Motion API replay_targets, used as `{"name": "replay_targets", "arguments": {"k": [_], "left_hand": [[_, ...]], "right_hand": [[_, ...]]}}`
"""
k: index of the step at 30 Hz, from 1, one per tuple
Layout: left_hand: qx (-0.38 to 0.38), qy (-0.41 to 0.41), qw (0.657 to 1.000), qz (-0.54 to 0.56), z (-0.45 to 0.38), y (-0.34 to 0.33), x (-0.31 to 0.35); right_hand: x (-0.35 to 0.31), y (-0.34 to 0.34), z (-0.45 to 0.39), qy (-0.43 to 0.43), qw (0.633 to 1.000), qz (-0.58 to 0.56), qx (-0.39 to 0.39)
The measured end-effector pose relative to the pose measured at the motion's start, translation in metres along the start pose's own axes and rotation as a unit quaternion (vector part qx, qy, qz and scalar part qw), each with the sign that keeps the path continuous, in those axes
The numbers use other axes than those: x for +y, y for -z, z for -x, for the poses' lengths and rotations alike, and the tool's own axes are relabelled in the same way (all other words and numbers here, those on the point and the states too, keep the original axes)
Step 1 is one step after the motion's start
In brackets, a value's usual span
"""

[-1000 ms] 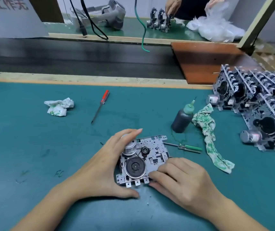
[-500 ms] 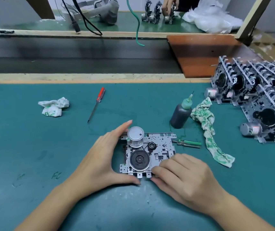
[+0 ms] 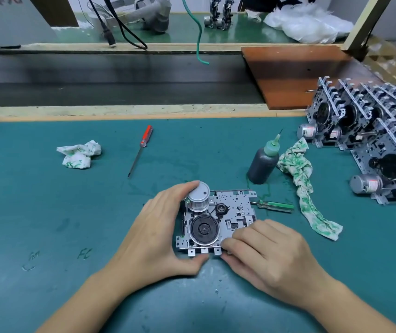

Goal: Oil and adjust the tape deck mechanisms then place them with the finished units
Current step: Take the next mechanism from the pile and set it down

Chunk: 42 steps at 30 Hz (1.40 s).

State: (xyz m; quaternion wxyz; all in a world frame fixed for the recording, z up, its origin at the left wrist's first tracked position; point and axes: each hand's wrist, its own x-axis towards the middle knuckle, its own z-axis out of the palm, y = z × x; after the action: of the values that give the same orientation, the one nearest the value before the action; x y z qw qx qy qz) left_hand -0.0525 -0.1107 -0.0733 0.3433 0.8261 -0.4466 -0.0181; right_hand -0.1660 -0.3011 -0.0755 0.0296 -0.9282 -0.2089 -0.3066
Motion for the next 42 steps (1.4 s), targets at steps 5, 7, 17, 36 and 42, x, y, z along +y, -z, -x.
{"name": "replay_targets", "arguments": {"k": [5,7,17,36,42], "left_hand": [[-0.034,0.025,0.996,0.083,0.0,0.005,-0.005],[-0.036,0.019,0.996,0.077,0.0,0.004,-0.004],[-0.033,0.026,0.996,0.082,0.0,0.005,-0.004],[0.031,0.102,0.971,0.212,-0.058,0.012,0.003],[-0.04,0.062,0.987,0.14,-0.048,0.017,-0.012]], "right_hand": [[0.002,-0.001,0.001,-0.004,1.0,-0.007,0.0],[0.003,-0.001,0.001,-0.002,1.0,-0.016,0.002],[0.008,0.006,0.0,-0.089,0.981,-0.139,0.106],[0.062,-0.018,-0.044,-0.597,0.761,-0.255,0.009],[0.062,-0.005,-0.044,-0.498,0.732,-0.414,0.214]]}}
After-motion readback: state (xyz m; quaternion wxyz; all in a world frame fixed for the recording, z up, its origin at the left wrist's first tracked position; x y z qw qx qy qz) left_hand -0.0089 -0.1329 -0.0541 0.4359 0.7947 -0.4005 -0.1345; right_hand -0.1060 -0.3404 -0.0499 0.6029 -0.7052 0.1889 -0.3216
